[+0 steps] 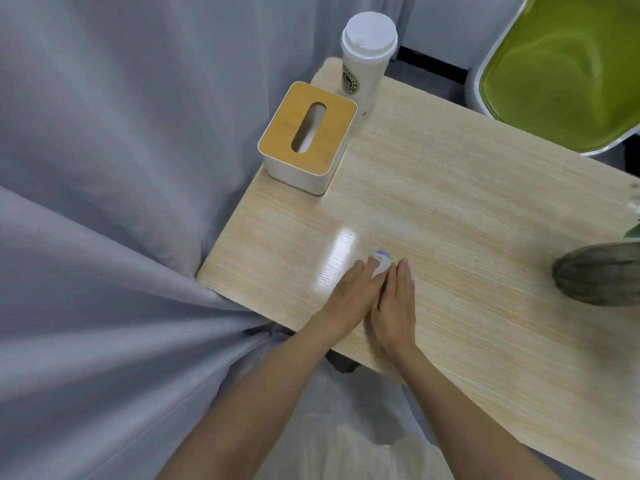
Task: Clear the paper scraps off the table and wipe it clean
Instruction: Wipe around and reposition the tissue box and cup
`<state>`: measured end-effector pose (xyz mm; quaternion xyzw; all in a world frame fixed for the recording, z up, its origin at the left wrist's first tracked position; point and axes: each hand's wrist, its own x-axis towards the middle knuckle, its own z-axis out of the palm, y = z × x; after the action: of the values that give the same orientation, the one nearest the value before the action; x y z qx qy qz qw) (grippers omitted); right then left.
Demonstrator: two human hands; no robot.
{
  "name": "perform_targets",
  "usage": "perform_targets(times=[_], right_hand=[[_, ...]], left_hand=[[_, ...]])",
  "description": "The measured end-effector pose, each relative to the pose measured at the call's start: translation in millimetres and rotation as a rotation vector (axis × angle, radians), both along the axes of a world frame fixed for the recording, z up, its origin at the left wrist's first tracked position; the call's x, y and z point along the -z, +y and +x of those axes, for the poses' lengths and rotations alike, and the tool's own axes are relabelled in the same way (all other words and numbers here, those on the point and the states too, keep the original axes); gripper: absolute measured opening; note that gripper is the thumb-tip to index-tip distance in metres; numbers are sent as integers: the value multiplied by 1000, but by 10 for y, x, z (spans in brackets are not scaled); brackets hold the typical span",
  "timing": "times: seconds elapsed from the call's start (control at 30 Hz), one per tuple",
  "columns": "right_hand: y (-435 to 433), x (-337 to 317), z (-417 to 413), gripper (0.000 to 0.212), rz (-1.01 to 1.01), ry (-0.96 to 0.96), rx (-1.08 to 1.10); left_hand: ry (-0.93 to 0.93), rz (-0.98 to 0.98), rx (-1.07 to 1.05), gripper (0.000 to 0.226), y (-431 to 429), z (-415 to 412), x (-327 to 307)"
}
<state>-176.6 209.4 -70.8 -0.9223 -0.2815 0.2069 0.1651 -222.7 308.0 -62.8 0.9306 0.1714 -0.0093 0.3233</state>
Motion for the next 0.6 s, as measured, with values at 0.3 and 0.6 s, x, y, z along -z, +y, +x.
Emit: perform_targets(times=[0.3,0.6], right_hand=[[150,-39,-197,61,-3,24,-205],[136,43,-323,60,-15,7,-284]], left_hand=[[-5,152,-961,22,1434,-1689,116],[-40,205,-560,54,544,-1317,29]])
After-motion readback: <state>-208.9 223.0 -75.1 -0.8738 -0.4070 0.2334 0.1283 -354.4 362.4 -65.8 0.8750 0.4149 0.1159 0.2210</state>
